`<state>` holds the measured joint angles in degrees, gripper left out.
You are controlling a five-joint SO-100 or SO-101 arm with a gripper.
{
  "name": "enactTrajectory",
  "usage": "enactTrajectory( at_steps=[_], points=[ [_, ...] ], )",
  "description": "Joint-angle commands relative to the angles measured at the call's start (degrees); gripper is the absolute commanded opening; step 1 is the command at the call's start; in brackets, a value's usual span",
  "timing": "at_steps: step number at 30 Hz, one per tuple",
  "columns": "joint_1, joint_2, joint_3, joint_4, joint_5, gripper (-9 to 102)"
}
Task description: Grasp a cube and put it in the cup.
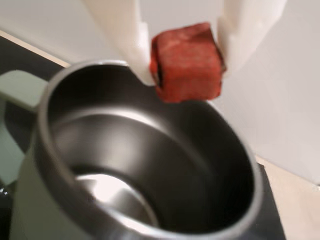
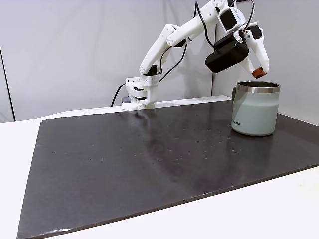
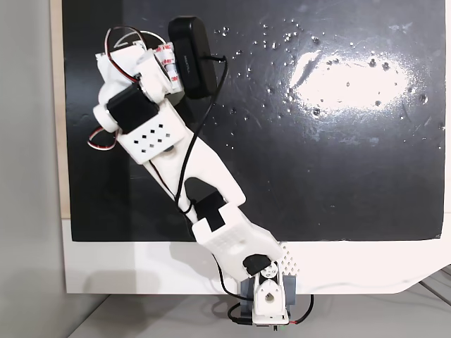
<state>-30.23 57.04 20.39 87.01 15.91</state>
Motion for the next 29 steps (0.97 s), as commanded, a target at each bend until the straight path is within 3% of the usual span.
enactTrajectory(
  at_steps=[1,4,6,29],
  points=[
    [-0.6,1.1,-4.0,-0.8,0.2,6],
    [-1.0,1.5,-3.7,-0.4,-0.2,21],
    [-1.1,2.0,-3.3,-0.3,0.1,26],
    [-2.3,4.8,-0.4,-0.1,0.0,24]
  ],
)
